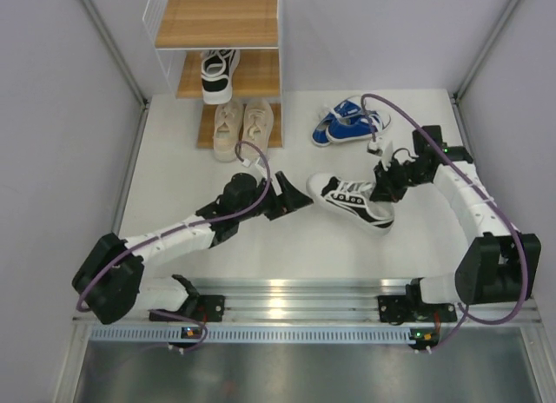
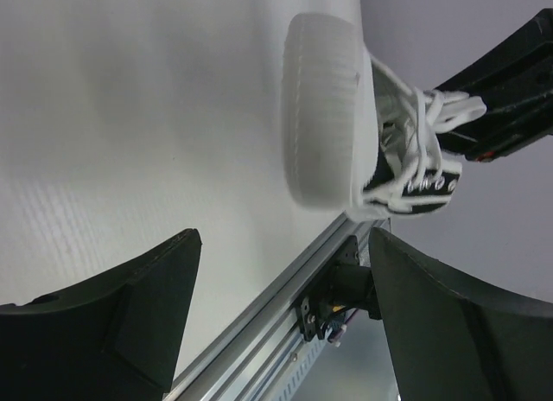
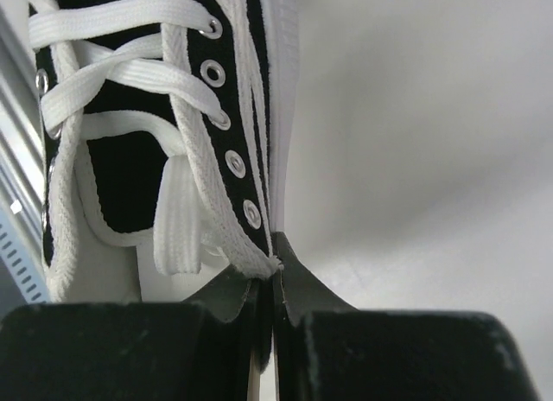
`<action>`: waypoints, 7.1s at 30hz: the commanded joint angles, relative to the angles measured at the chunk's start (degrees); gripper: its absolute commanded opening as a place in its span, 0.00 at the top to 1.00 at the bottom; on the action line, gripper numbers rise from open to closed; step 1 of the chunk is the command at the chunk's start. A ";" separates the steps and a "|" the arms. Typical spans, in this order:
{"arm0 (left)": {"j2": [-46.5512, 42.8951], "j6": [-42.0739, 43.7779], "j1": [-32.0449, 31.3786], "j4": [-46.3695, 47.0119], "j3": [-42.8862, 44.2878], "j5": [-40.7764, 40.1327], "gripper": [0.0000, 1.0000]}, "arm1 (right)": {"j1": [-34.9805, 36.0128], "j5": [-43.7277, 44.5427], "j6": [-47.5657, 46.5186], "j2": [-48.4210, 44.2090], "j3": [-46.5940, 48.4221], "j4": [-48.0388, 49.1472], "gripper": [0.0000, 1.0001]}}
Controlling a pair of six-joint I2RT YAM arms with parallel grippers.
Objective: Place and organize the shoes onto the shoe shelf
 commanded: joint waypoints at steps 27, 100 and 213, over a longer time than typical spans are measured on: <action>0.50 -3.56 14.86 4.68 2.74 17.45 1.00 | 13.51 -15.90 -42.87 -9.36 3.05 -21.98 0.16; -56.98 22.40 18.47 -50.36 7.32 -36.83 0.02 | 45.24 35.32 -10.34 36.17 69.94 23.17 1.00; 63.67 50.08 2.30 -8.78 83.07 -23.22 0.15 | -18.21 -3.44 3.63 -8.12 -5.38 3.67 0.40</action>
